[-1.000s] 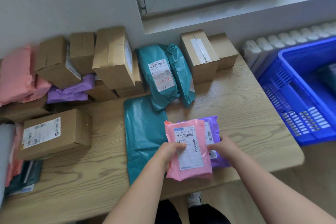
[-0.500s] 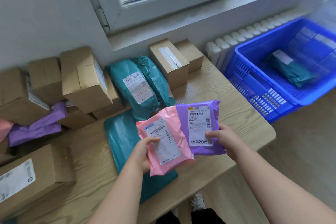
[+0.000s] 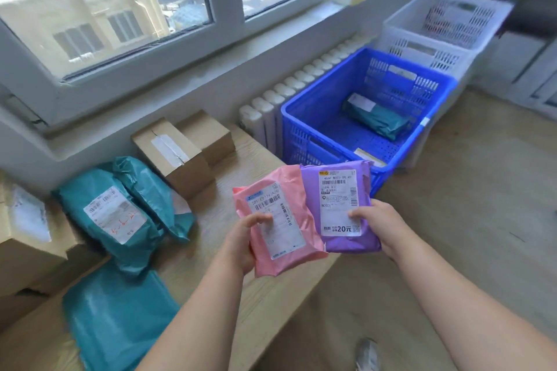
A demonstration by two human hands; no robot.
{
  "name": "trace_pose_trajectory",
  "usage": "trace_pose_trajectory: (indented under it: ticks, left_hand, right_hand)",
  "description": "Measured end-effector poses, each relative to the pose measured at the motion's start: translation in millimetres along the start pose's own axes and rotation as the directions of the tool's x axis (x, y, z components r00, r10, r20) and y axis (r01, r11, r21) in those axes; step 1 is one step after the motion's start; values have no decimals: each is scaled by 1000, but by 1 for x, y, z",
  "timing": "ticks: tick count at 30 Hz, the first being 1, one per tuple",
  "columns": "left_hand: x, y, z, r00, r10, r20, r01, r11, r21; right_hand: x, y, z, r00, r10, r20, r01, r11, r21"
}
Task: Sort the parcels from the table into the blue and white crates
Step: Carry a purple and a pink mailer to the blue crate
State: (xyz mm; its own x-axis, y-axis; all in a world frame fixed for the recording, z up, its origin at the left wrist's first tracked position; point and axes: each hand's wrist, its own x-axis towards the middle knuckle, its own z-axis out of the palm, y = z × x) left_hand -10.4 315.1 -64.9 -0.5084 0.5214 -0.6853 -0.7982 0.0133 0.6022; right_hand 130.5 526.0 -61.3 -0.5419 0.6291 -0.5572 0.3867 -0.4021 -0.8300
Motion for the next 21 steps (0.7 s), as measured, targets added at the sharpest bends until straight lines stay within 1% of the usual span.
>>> trace_pose_trajectory:
  ticks: [3,5,8,11,16,21]
  left_hand:
    - [22,-9,64,1000,3,16,-4,999,41]
    - [34,-17,102,1000,-3,12,2,999,43]
    - [54,-33,168,1000,-2,10,1,999,51]
    - [72,-41,224,1000,17,10,-17,1000,18]
    - [103,-29,292,999,22,41,-20,999,-42]
    - [166,2,344,1000,27,13,-26,997,-76]
  right_hand:
    - [23,-26,-60,1000,-20,-8,20,1000,6]
    - [34,-40,-95,999,-39,3,39,999,8]
    - [55,-62,-155,999,-42,-17,42,999,13]
    - [80,-78,-203,998,-34,-52,35,999,30]
    - [124,-100,-245,992,-21,-124,33,995,94]
    - [191,-141,-264,991,-27,-131,42,993,109]
